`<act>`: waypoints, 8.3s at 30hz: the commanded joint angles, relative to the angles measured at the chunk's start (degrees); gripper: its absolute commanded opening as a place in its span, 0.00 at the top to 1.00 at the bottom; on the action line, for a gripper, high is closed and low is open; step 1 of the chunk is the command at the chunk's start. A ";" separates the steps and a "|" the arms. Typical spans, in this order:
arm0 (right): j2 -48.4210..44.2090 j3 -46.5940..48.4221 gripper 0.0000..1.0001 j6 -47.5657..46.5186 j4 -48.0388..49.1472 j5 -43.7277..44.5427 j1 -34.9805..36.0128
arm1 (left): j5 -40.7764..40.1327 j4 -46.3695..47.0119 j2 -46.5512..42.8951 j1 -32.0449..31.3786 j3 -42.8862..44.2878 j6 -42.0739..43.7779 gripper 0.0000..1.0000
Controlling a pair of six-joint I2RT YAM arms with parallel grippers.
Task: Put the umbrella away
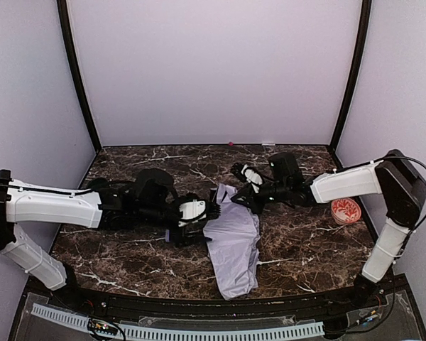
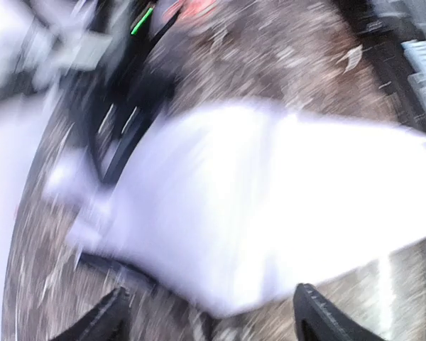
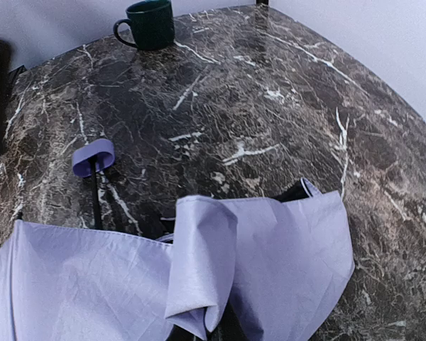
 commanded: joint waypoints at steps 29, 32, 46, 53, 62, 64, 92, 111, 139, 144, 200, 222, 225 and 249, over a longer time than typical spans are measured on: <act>17.98 -0.59 0.96 9.50 4.71 1.74 -3.91 | 0.72 -7.87 22.47 -18.39 15.84 -9.49 0.32; 17.71 -0.79 0.95 8.92 3.95 1.21 -3.89 | -1.28 -9.37 23.52 -18.39 15.87 -8.84 0.69; 16.71 -1.62 0.94 5.62 -0.49 -4.17 -3.71 | -1.99 -6.92 12.97 -12.77 22.64 -10.49 1.00; 17.46 -2.33 0.94 3.24 -1.09 -4.55 -3.68 | 3.91 -7.08 19.64 -1.69 30.65 -10.08 1.00; 17.59 -1.43 0.94 3.08 -0.61 -5.81 -3.65 | 2.65 -8.25 35.18 9.37 42.09 -10.28 1.00; 17.22 -1.70 0.94 3.51 0.35 -5.48 -3.68 | 2.32 -8.27 38.68 10.57 42.10 -10.23 1.00; -30.27 -20.62 0.41 -10.10 -5.94 23.27 -1.03 | -3.75 -5.52 49.33 11.69 37.98 -1.94 1.00; -20.47 -30.15 0.24 -53.32 30.01 35.14 26.99 | -3.48 -7.13 49.37 11.82 38.81 -2.36 1.00; -7.18 -4.80 1.00 13.69 7.85 -3.96 -0.33 | -10.62 0.63 13.40 14.16 21.45 -5.93 0.15; -2.51 2.19 1.00 17.66 0.38 1.34 -0.50 | -12.70 -14.45 11.11 0.69 25.11 -13.50 0.55; -2.57 -1.42 0.54 20.94 -6.00 -13.30 -8.83 | 15.17 1.56 15.47 0.24 21.60 -15.69 1.00; 22.75 4.41 0.65 21.61 -2.44 -14.36 -9.11 | 15.96 -10.59 44.44 14.60 44.08 -9.71 1.00; 21.49 3.60 0.66 23.18 -1.08 -13.36 -9.52 | 14.62 -12.04 46.48 15.08 42.68 -7.84 1.00; -8.07 -3.38 0.03 -29.93 -10.94 12.63 4.39 | 16.90 -17.75 50.68 15.74 44.07 -0.46 1.00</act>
